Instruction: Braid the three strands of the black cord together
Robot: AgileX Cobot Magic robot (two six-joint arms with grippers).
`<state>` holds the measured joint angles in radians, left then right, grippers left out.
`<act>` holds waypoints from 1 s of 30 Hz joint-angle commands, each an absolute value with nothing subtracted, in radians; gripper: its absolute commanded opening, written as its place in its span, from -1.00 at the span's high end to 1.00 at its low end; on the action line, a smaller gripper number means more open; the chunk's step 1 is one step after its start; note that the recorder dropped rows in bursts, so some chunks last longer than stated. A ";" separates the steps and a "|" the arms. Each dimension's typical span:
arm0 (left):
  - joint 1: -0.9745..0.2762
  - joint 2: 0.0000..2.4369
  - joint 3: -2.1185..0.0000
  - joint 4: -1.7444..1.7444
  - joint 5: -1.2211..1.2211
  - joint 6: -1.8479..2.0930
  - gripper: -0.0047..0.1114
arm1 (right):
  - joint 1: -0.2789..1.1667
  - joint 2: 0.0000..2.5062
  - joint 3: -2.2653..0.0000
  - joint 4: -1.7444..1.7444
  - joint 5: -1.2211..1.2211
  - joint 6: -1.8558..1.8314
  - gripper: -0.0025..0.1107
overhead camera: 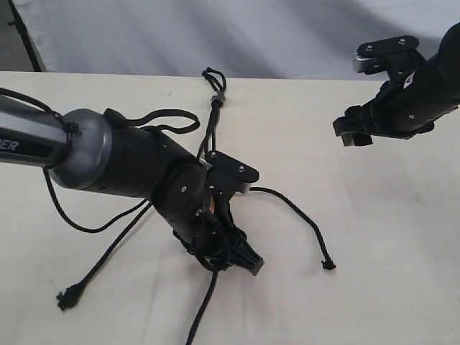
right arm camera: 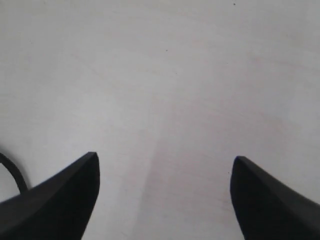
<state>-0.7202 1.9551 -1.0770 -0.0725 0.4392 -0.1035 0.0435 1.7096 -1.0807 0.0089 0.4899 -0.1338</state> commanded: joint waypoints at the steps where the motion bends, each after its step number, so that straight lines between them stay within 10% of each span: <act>1: -0.727 2.013 -1.073 -0.080 0.469 -0.120 0.54 | 0.040 1.705 -1.078 0.026 0.460 -0.146 -0.26; 3: -0.731 2.005 -1.073 -0.082 0.479 -0.120 0.91 | 0.040 1.705 -1.078 0.030 0.453 -0.146 -0.26; 11: -0.712 1.832 -1.152 0.357 0.786 -0.070 0.91 | 0.040 1.705 -1.078 0.048 0.453 -0.146 -0.26; 30: -0.502 2.040 -1.142 0.336 0.668 0.000 0.92 | 0.040 1.705 -1.078 0.060 0.442 -0.146 -0.26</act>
